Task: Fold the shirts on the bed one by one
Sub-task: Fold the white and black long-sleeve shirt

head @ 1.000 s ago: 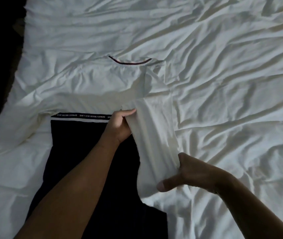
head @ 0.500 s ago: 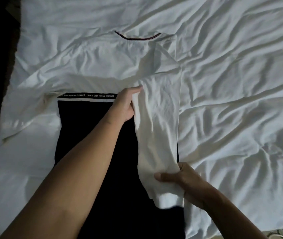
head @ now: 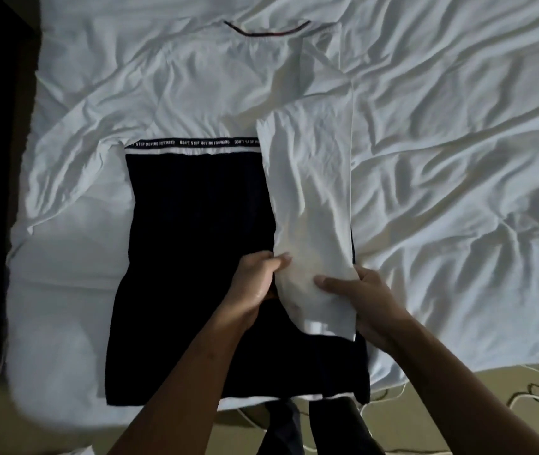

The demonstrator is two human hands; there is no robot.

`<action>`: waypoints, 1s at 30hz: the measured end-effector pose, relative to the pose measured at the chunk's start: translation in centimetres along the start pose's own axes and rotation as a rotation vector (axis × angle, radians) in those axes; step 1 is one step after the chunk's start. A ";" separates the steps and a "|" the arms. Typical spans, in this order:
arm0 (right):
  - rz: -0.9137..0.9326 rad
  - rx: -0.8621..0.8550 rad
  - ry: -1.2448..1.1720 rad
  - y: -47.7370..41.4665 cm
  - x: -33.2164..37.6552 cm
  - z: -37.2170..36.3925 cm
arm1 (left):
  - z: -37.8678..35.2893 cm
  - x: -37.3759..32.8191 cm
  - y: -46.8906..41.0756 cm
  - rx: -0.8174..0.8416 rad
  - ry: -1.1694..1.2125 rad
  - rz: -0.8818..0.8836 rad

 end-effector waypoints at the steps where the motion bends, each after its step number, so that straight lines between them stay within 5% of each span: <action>1: 0.023 -0.043 0.029 0.2 -0.4 0.1 | 0.0 0.3 0.3 -0.032 -0.032 -0.056; 9: 0.133 -0.272 0.422 2.8 -2.5 -0.4 | -0.6 3.2 4.6 -0.318 -0.491 -0.418; 17: 0.070 -0.379 0.596 2.9 -5.5 1.6 | 0.5 6.3 3.2 -0.340 -0.599 -0.190; 24: 0.215 -0.560 1.033 2.8 -2.6 1.3 | 0.6 -0.4 2.5 -0.540 -1.114 -0.137; 30: 0.520 -0.576 1.338 -1.7 1.9 0.0 | -1.2 -6.5 -3.5 -0.562 -1.442 -0.728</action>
Point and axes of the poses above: each hand's wrist, its own y-axis away from the middle knuckle, its own z-axis out of the back of the hand, x = y × z, the point moved 3 cm from there along -y, towards the middle knuckle, and after that the axes turned 12 degrees about x, right-handed, at the moved point
